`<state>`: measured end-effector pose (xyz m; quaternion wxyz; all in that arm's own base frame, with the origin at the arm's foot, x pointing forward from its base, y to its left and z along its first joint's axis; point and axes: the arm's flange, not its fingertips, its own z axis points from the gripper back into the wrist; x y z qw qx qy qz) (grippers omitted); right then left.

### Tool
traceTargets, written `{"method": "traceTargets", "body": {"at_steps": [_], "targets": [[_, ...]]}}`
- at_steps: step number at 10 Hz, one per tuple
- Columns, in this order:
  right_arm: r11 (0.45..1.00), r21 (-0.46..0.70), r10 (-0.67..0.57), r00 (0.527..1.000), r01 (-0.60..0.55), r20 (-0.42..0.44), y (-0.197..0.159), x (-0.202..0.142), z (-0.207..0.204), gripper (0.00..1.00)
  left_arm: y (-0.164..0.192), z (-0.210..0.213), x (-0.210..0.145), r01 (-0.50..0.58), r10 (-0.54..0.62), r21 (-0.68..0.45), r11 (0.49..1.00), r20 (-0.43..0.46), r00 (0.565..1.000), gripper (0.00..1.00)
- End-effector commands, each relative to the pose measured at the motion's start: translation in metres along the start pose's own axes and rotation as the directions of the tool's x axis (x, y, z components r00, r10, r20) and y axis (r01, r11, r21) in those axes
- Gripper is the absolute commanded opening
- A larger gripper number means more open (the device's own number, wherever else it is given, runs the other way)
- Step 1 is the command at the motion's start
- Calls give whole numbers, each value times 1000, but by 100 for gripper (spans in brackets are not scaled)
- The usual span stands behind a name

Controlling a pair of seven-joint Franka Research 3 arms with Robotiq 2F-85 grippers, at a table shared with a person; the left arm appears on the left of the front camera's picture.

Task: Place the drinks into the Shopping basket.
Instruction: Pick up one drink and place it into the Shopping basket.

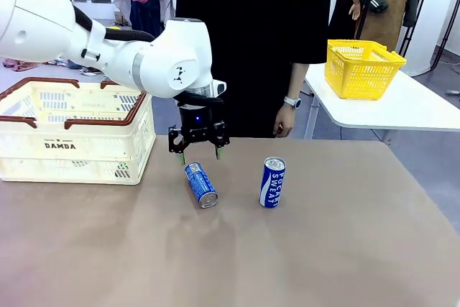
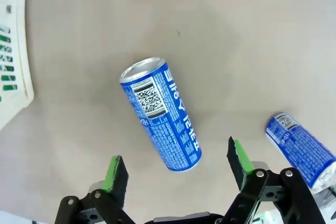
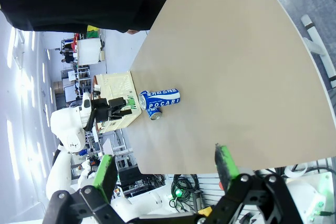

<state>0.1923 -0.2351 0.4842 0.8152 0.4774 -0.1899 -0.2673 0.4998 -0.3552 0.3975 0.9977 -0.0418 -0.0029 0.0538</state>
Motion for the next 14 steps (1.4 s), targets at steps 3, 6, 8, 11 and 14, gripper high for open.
{"method": "traceTargets", "body": {"at_steps": [3, 6, 8, 11, 14], "targets": [[1000, 14, 23, 1000, -23, 5, 0, 1, 1, 100, 4, -2, 0, 19, -21, -21, 1000, -62, 998, 100], [1000, 14, 23, 1000, -23, 5, 0, 1, 1, 100, 3, -16, -14, -270, 271, 26, 962, -29, 962, 100], [1000, 14, 23, 1000, -23, 5, 0, 1, 1, 100, 3, -22, -22, -347, 347, 36, 937, 3, 938, 100], [1000, 14, 23, 1000, -23, 5, 0, 1, 1, 100, 6, -27, -16, -370, 370, 29, 929, 20, 929, 100], [1000, 14, 23, 1000, -23, 5, 0, 1, 1, 100, 16, -51, -4, -369, 370, 18, 929, -7, 929, 100]]}}
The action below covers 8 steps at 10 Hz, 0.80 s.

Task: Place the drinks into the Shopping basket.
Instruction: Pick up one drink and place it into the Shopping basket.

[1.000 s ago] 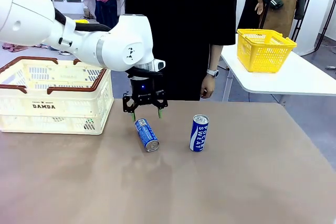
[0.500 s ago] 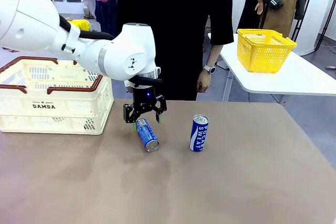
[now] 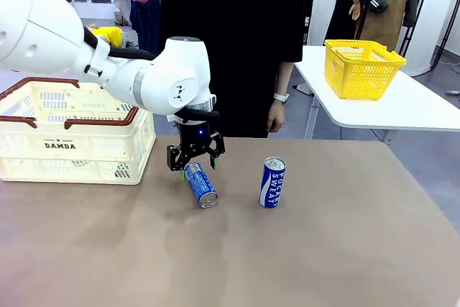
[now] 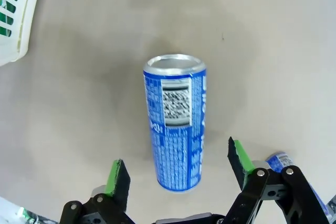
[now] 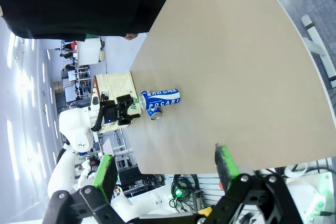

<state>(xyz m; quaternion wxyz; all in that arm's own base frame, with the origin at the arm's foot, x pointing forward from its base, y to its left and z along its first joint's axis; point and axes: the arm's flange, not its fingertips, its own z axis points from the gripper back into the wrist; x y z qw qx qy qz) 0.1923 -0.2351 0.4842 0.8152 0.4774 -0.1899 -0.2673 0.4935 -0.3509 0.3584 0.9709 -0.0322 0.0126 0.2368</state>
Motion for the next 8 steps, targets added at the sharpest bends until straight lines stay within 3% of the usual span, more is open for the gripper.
{"method": "traceTargets", "body": {"at_steps": [1, 8], "targets": [[1000, 14, 23, 1000, -23, 5, 0, 1, 1, 100, 11, -22, 8, -4, 4, -4, 1000, -19, 1000, 100], [1000, 14, 23, 1000, -23, 5, 0, 1, 1, 100, 10, -60, 14, 53, -53, 1, 999, -56, 997, 100]]}}
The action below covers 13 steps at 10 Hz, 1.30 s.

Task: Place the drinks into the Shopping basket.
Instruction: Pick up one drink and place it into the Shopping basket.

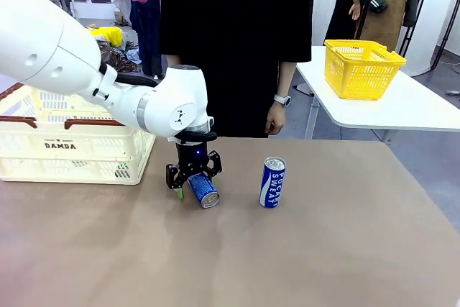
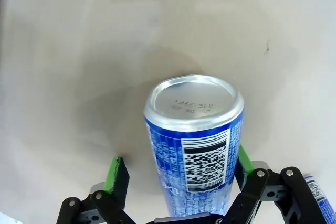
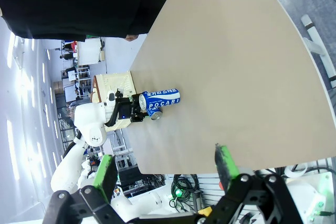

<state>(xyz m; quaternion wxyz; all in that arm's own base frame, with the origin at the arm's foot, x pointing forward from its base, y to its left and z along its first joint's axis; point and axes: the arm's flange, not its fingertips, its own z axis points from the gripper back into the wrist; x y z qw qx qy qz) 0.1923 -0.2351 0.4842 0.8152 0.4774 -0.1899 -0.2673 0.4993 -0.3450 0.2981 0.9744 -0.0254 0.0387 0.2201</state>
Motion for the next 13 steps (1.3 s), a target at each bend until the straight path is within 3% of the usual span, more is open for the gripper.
{"method": "traceTargets", "body": {"at_steps": [1, 2, 3, 9, 13], "targets": [[1000, 14, 23, 1000, -23, 5, 0, 1, 1, 100, 3, 0, 5, 29, -28, -36, 999, 8, 1000, 66], [1000, 14, 23, 1000, -23, 5, 0, 1, 1, 100, 3, -1, 4, 30, -30, -40, 999, -1, 1000, 6], [1000, 14, 23, 1000, -23, 5, 0, 1, 1, 100, 2, -2, 4, 30, -31, -36, 999, 0, 1000, 0], [1000, 14, 23, 1000, -23, 5, 0, 1, 1, 100, 6, 0, 3, 43, -43, -61, 997, 2, 999, 0], [1000, 14, 23, 1000, -23, 5, 0, 1, 1, 100, 14, 19, -3, 99, -99, -136, 986, 6, 995, 0]]}}
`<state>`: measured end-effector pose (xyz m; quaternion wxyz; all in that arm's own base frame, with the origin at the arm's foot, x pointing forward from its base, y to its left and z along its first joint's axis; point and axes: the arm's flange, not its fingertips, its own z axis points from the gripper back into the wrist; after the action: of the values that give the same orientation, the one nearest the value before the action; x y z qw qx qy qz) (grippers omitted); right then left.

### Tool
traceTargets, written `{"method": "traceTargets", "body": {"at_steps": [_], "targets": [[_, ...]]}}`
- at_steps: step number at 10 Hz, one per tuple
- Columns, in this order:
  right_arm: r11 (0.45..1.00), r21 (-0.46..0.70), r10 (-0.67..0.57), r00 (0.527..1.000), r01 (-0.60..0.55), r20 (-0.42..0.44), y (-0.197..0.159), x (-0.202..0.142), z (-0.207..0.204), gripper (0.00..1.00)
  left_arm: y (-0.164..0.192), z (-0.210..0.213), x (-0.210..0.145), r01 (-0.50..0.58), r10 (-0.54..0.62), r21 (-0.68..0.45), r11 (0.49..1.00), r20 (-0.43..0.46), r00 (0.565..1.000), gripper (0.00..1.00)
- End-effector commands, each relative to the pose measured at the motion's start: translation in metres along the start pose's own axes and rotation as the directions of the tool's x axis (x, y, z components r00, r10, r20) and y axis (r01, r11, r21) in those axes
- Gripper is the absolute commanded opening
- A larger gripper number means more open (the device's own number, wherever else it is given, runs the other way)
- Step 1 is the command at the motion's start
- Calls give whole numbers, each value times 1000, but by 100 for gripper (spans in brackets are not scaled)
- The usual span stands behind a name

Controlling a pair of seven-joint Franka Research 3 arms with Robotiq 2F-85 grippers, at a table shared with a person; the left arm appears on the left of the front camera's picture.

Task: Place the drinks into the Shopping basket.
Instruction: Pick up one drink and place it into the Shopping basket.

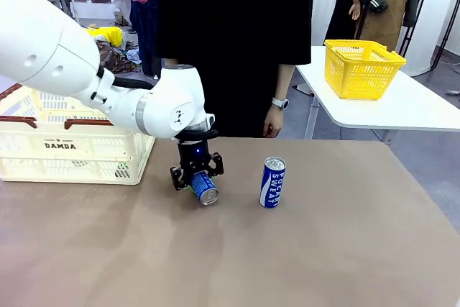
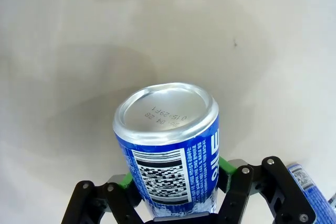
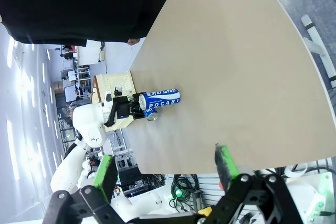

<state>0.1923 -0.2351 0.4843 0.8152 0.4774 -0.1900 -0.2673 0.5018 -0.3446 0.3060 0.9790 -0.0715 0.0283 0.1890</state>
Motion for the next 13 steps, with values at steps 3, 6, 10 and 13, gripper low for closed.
{"method": "traceTargets", "body": {"at_steps": [3, 6, 10, 13], "targets": [[1000, 14, 23, 1000, -23, 5, 0, 1, 1, 100, 23, 85, -32, 229, -231, -67, 971, -13, 973, 0], [1000, 14, 23, 1000, -23, 5, 0, 1, 1, 100, 47, 155, -95, 634, -637, -55, 771, -78, 767, 0], [1000, 14, 23, 1000, -23, 5, 0, 1, 1, 100, 98, 174, -157, 933, -934, -44, 357, -38, 355, 0], [1000, 14, 23, 1000, -23, 5, 0, 1, 1, 100, 75, 174, -155, 903, -900, -29, 428, -107, 423, 0]]}}
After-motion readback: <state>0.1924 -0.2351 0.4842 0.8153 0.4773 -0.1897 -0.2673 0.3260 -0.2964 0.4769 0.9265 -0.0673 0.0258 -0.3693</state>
